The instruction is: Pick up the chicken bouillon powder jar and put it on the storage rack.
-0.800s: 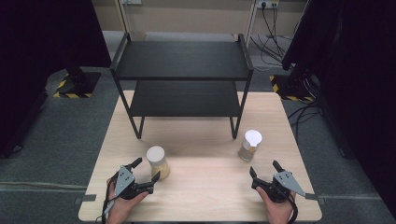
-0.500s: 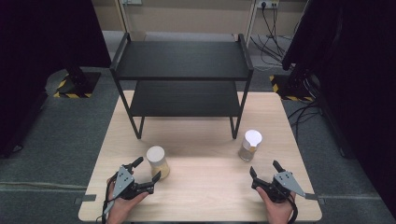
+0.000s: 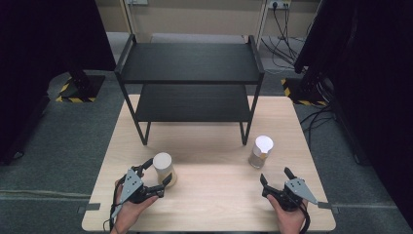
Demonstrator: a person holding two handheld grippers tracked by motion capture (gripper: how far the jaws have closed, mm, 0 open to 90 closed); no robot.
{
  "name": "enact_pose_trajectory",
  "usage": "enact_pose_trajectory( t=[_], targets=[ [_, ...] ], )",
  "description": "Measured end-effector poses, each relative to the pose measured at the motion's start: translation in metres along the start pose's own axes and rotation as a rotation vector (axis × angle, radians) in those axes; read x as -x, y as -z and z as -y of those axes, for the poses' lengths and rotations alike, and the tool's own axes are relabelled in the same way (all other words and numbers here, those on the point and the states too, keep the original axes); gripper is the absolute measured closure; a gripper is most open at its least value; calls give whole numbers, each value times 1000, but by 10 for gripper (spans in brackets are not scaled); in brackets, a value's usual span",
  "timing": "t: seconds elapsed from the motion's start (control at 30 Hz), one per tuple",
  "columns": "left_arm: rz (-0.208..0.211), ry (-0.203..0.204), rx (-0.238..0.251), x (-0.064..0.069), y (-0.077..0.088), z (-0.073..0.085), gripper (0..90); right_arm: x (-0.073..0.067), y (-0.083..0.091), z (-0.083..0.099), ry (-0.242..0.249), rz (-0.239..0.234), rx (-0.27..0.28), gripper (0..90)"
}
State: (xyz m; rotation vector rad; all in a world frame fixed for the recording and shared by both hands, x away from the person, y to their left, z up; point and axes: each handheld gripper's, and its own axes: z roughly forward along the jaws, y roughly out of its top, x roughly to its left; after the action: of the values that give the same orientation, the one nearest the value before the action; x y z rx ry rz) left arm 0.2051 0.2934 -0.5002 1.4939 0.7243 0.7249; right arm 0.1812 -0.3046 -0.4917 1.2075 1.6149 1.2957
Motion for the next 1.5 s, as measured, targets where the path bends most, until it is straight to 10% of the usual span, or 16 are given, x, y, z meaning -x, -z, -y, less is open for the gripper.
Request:
enact_pose_trajectory(
  t=[0.77,1.5],
  targets=[
    [-31,-15,-30,5,-10,-13,339,1,-1,-2,1,-6,-9,55],
    [-80,9,85,6,-17,-57,339,1,-2,-2,-3,-7,-8,55]
  ],
)
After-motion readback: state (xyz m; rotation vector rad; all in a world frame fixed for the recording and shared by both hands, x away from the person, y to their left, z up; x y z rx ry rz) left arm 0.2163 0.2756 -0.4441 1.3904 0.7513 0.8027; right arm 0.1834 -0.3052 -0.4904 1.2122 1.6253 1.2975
